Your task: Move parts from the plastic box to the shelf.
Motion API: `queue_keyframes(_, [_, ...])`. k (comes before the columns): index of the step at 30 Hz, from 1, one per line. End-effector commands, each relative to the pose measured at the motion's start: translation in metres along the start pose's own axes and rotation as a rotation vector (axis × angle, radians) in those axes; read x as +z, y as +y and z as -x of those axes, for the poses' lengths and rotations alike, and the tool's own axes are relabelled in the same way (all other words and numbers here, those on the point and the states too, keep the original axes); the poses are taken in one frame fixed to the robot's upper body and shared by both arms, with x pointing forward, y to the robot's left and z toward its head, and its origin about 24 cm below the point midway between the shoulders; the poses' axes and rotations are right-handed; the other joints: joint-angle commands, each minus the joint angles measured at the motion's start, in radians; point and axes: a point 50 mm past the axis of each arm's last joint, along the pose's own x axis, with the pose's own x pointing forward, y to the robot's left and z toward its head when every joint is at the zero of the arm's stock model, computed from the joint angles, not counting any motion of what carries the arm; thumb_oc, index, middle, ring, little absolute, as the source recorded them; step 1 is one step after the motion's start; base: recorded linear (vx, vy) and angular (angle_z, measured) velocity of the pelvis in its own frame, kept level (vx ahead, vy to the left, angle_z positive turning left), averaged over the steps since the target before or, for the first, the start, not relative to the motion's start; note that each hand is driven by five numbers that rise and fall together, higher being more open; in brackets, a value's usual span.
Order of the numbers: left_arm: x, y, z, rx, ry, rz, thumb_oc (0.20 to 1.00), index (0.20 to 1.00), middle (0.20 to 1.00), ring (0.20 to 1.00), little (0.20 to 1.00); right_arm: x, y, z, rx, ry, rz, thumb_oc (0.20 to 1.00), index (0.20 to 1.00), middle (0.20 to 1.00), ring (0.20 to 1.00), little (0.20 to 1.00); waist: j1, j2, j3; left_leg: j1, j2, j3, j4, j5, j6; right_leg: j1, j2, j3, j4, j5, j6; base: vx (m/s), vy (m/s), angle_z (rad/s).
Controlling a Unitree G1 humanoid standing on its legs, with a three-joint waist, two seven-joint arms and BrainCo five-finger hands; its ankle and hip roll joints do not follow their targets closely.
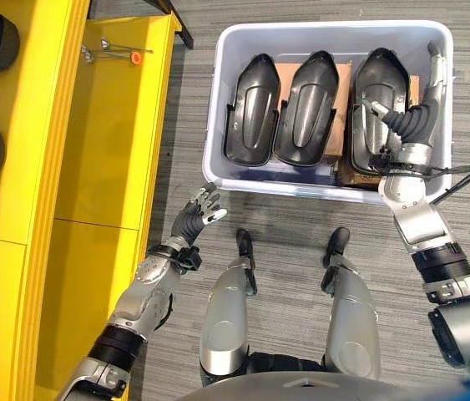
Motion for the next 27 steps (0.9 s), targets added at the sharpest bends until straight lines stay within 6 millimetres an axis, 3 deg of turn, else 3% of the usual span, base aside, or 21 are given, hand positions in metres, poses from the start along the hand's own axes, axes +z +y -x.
queue_keyframes(1, [0.004, -0.003, 0.011, -0.022, -0.057, 0.019, 1.0, 1.0, 1.0, 1.0, 1.0, 0.004, -0.015, -0.009, -0.08, -0.016, -0.026, 1.0, 1.0, 1.0, 1.0, 1.0, -0.01, 0.003, -0.037, -0.032, 0.0, -0.001, 0.045, -0.032, 0.017, 0.04, -0.029, -0.006, 0.093, -0.116, 0.072, 0.0, 0.0, 0.0])
queue_keyframes(4, [0.005, 0.002, 0.013, -0.015, -0.057, 0.017, 1.0, 1.0, 1.0, 1.0, 1.0, -0.023, -0.016, 0.001, -0.015, 0.148, -0.061, 1.0, 1.0, 1.0, 1.0, 1.0, -0.014, -0.004, -0.037, -0.04, 0.002, -0.001, 0.057, -0.04, 0.015, 0.035, -0.03, -0.005, 0.103, -0.126, 0.074, -0.01, -0.024, -0.02])
queue_keyframes(12, [0.009, 0.007, 0.011, -0.024, -0.045, -0.019, 1.0, 1.0, 1.0, 1.0, 1.0, -0.052, -0.022, -0.008, 0.037, 0.302, -0.129, 1.0, 1.0, 1.0, 1.0, 1.0, 0.008, -0.008, -0.037, -0.066, 0.004, -0.014, 0.06, -0.033, 0.015, 0.017, -0.026, -0.019, 0.115, -0.13, 0.072, -0.02, -0.064, -0.02])
queue_keyframes(23, [0.015, 0.004, 0.007, -0.054, -0.027, -0.054, 1.0, 1.0, 1.0, 1.0, 1.0, -0.052, -0.029, -0.044, 0.022, 0.339, -0.094, 1.0, 1.0, 1.0, 1.0, 1.0, 0.037, 0.006, -0.037, -0.096, 0.006, -0.034, 0.072, -0.024, 0.009, -0.017, -0.026, -0.035, 0.163, -0.149, 0.058, 0.01, -0.057, 0.03])
queue_keyframes(27, [0.013, 0.005, 0.006, -0.071, -0.013, -0.056, 1.0, 1.0, 1.0, 1.0, 1.0, -0.062, -0.033, -0.052, 0.016, 0.406, -0.058, 1.0, 1.0, 1.0, 1.0, 1.0, 0.045, 0.015, -0.037, -0.112, 0.006, -0.035, 0.076, -0.022, 0.005, -0.039, -0.026, -0.036, 0.177, -0.152, 0.054, 0.02, -0.028, 0.0])
